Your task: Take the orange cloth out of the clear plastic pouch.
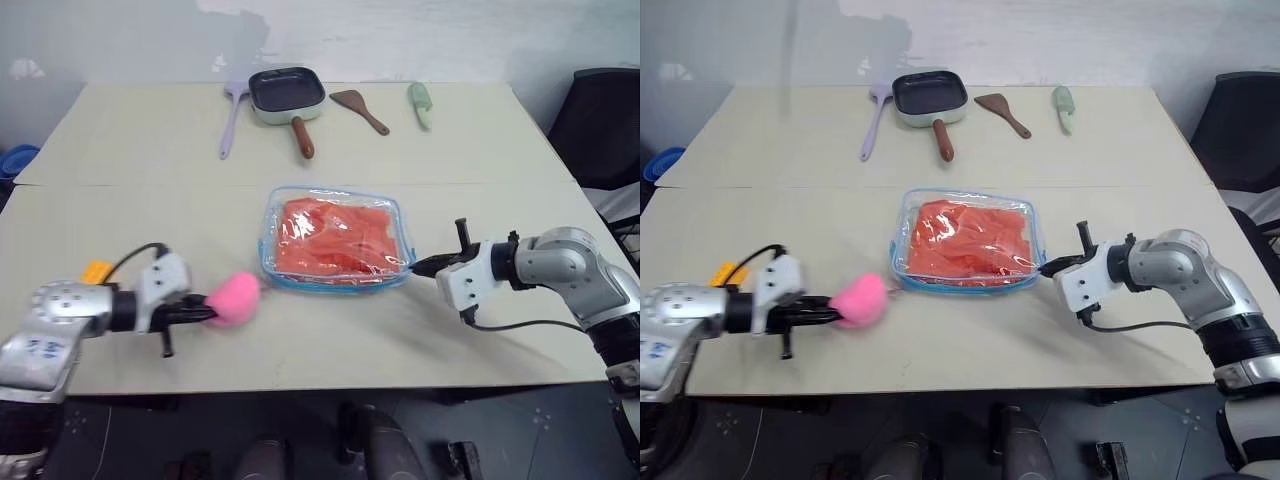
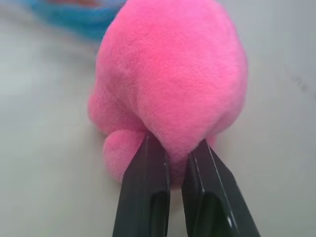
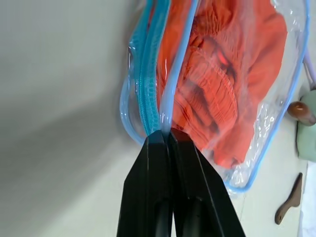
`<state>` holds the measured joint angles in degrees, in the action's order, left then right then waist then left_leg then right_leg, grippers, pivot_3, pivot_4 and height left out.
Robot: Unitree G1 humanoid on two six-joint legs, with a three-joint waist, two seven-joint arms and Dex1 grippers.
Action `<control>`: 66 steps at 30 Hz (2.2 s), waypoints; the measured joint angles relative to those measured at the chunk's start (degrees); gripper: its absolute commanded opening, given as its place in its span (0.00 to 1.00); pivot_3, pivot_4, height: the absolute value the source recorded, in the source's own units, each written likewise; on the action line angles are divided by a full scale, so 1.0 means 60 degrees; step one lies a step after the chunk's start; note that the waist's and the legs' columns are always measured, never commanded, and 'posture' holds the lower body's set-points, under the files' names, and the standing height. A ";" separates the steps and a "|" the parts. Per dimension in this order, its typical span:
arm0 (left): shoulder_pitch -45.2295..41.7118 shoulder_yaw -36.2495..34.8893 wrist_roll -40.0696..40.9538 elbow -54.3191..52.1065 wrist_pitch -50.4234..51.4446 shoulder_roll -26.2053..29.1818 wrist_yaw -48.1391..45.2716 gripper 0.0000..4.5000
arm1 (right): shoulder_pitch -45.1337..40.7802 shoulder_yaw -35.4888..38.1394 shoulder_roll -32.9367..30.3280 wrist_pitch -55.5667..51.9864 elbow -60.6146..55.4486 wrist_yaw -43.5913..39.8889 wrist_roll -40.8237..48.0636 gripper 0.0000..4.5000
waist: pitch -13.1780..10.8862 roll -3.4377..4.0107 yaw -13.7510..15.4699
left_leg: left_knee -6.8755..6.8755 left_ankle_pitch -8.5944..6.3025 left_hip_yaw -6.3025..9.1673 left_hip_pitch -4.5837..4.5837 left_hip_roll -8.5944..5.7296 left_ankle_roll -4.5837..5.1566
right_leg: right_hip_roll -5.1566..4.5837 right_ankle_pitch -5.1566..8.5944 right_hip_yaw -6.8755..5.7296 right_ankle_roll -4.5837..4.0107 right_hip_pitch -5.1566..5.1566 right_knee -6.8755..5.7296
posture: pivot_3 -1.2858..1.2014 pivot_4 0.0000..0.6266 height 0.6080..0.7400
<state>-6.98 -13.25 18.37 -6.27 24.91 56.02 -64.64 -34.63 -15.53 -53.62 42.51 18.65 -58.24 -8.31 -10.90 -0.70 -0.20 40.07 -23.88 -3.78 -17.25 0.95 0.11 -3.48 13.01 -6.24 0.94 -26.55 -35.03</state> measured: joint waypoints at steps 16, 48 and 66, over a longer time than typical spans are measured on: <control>0.0040 0.0292 0.0710 0.0045 0.0828 -0.0809 0.0575 0.70 | 0.1365 0.0617 -0.0244 -0.1552 -0.0882 -0.0203 0.0968 0.68 | -0.0006 0.0010 0.0023 | -0.0006 -0.0002 0.0000 -0.0002 0.0001 -0.0002 | -0.0003 -0.0001 0.0001 0.0002 -0.0003 -0.0036 | 0.52 0.24 1.00; -0.4691 0.4994 -0.3308 0.1582 -0.5001 -0.2092 0.0841 0.69 | 0.6338 0.3955 0.0047 -1.2301 -1.0097 0.2415 0.7562 1.00 | -0.0007 0.0005 0.0285 | -0.0003 -0.0009 -0.0019 0.0000 -0.0007 -0.0003 | 0.0019 -0.0005 0.0021 0.0010 0.0015 0.0001 | 0.52 0.24 1.00; -0.5045 0.3380 0.0096 0.0952 0.0991 -0.4004 0.1184 0.01 | 0.5821 0.2858 0.0435 -1.2022 -0.9864 0.2639 0.6033 0.80 | 0.0000 -0.0010 0.0268 | 0.0004 -0.0004 -0.0002 0.0001 -0.0016 0.0004 | 0.0017 -0.0011 0.0020 0.0022 0.0026 -0.0008 | 0.52 0.24 1.00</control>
<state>-37.25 7.03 18.95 -0.56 30.86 32.00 -57.53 0.30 1.62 -51.01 -29.62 -40.54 -42.40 27.89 -10.90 -0.76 1.41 40.10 -23.91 -3.79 -17.25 0.86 0.14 -3.38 12.94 -6.12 1.07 -26.40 -35.07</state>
